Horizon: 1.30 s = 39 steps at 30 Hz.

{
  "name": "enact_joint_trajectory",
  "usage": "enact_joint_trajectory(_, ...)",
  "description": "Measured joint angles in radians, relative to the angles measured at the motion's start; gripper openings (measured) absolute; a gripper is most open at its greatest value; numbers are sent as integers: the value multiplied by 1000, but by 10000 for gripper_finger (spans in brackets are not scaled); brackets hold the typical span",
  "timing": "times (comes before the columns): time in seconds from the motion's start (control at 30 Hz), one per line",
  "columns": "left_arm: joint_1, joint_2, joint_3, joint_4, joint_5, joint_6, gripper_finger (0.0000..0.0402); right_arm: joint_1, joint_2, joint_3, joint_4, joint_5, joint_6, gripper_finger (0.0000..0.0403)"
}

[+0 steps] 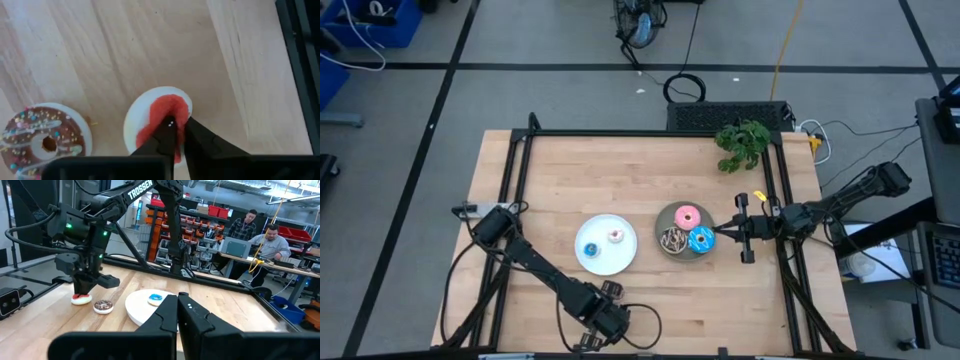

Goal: Pick & Place donuts
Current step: Put the small orange donut on the white plate

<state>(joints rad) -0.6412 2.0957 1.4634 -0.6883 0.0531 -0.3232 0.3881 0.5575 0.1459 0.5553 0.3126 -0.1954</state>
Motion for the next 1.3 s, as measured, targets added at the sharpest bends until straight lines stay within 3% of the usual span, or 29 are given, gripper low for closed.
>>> enact_joint_trajectory(0.2,-21,-136,54,-90,-60,-6,9,0,0,0,-7,1,0,0)
enact_joint_trajectory(0.47,-28,-414,68,-229,-240,-23,31,0,0,0,-7,1,0,0)
enact_joint_trajectory(0.7,1,-593,68,-402,-394,-46,8,0,0,0,-7,3,-2,0)
enact_joint_trajectory(0.97,48,-611,68,-449,-429,-19,28,0,0,0,-10,3,0,0)
enact_joint_trajectory(1.13,120,-574,59,-398,-477,15,7,0,0,0,-11,3,11,0)
enact_joint_trajectory(1.3,202,-505,-1,-373,-452,58,26,0,0,0,-15,4,23,0)
